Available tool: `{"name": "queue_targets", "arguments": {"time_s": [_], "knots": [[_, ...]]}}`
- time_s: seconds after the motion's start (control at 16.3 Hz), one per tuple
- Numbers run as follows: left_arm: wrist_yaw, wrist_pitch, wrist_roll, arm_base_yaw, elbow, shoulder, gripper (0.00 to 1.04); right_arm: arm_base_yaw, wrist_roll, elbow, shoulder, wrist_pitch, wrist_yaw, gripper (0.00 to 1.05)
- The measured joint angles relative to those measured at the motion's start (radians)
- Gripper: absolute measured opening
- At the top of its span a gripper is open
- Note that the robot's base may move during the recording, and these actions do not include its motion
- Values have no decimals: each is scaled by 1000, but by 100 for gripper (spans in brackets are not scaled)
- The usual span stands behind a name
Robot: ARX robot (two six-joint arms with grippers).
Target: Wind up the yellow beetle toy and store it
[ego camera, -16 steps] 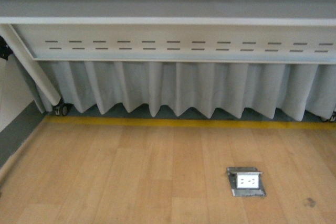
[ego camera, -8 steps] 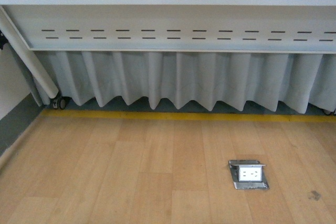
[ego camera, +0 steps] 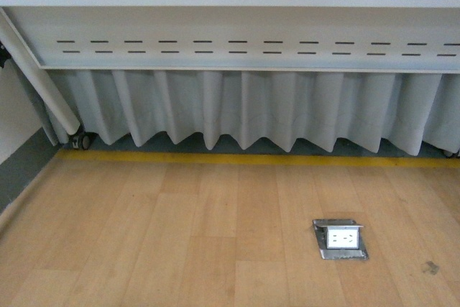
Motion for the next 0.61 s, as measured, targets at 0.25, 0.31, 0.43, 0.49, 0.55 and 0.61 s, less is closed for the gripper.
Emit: {"name": "queue_targets", "arguments": {"time_s": [0.25,0.31,0.43,0.49,0.55,0.61], "knots": [[0,0,0,0,0,0,98,0,0,0,0,0,0,98],[0,0,0,0,0,0,98,0,0,0,0,0,0,98],[0,0,0,0,0,0,98,0,0,0,0,0,0,98],[0,0,0,0,0,0,98,0,0,0,0,0,0,98],[0,0,0,0,0,0,98,0,0,0,0,0,0,98],[0,0,0,0,0,0,98,0,0,0,0,0,0,98]]}}
